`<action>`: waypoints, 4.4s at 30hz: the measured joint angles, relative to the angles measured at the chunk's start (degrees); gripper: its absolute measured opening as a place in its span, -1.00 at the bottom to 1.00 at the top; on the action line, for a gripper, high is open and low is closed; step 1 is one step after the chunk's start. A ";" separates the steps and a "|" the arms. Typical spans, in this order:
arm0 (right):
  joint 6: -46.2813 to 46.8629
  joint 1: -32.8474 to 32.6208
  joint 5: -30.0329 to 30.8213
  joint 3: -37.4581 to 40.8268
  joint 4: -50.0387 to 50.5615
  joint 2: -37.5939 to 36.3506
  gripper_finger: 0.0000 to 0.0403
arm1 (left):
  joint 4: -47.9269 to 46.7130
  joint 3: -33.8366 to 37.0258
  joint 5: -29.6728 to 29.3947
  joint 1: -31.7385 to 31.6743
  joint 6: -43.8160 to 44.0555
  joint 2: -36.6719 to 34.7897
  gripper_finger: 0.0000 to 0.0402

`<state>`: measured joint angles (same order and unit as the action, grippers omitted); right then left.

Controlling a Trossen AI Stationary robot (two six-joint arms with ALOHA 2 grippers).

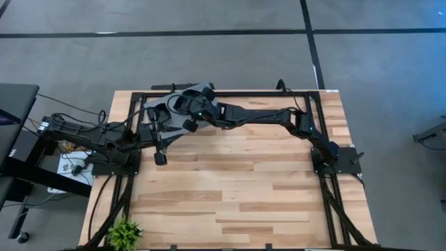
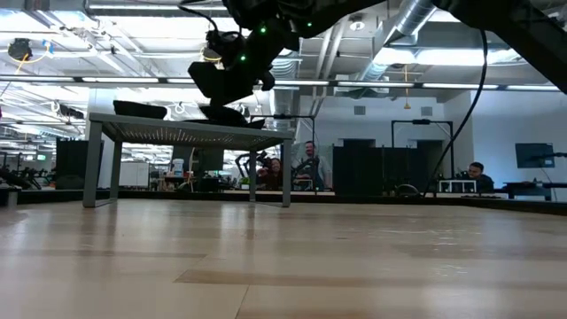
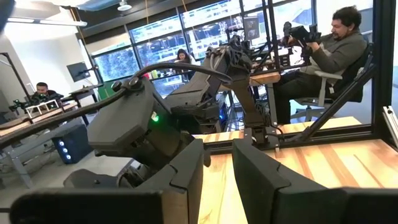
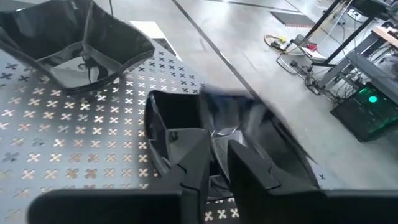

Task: Pick & Place Mini shaped plates
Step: Stack the black leaf shaped plate on top of the black leaf shaped plate on the shelf, then return to Home Position

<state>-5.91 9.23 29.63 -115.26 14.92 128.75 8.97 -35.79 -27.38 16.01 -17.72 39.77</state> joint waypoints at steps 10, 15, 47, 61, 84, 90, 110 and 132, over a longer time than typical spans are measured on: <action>-0.41 -0.56 -2.97 0.00 -2.06 -0.02 -0.60 | -0.08 0.00 0.00 0.01 0.00 0.00 -0.56; -4.03 -1.37 -2.40 0.00 -1.65 -1.09 -0.61 | -0.42 0.00 0.00 0.02 0.00 0.01 -0.56; 7.12 -9.35 -6.49 55.72 10.02 -71.78 -0.94 | -15.84 2.37 4.82 0.02 7.44 -19.76 -0.96; 7.50 -6.60 -21.13 98.01 -18.95 -109.41 -0.97 | 2.39 25.26 8.09 0.00 7.73 -36.32 -0.96; 2.42 -12.70 -28.83 110.27 -16.40 -128.63 -0.95 | 6.51 35.45 8.13 -1.16 11.78 -38.95 -0.94; -0.07 -12.96 -28.30 110.29 -11.47 -128.61 -0.95 | 6.63 35.45 8.11 -1.16 12.98 -38.47 -0.94; 6.46 -12.24 -27.71 114.79 -18.20 -128.08 -0.95 | 6.98 35.45 8.13 -1.16 19.30 -38.14 -0.94; 7.50 -12.04 -27.87 114.79 -16.68 -128.04 -0.95 | 6.98 35.45 8.13 -1.16 19.29 -38.15 -0.94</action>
<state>1.58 -2.81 1.76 -0.47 -1.76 0.71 15.96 -0.34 -19.25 14.85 1.57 1.62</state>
